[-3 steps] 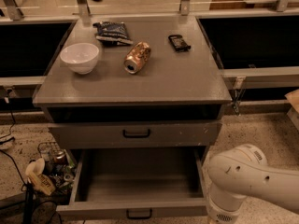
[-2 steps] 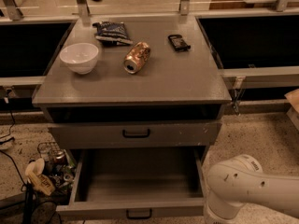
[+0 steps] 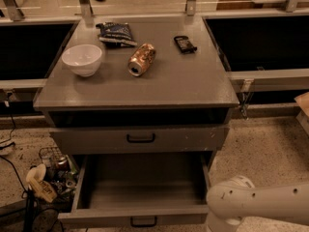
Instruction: Close middle drawer
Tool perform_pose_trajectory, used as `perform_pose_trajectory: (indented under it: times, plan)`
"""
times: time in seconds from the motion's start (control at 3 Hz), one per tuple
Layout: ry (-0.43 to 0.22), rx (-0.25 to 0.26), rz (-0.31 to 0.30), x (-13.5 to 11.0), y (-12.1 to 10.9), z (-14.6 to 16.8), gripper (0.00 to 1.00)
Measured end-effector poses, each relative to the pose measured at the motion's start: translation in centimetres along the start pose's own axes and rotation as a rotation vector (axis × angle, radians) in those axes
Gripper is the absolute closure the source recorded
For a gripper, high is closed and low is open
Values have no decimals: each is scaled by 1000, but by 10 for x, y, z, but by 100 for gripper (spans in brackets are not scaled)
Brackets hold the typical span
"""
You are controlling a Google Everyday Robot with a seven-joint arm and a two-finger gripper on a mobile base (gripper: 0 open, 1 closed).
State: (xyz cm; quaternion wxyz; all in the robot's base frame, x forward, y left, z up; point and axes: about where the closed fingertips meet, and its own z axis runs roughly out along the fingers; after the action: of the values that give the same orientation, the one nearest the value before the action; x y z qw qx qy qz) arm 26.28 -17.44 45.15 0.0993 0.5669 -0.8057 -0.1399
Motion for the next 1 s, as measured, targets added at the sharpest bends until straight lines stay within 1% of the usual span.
perform_pose_trajectory:
  times: [0.33,0.67,1.0]
  plan:
    - [0,-9,6,0,1,4,100]
    - [-45,12,90,2,-5,6,100]
    - [-135,79,219,8,-18,5,100]
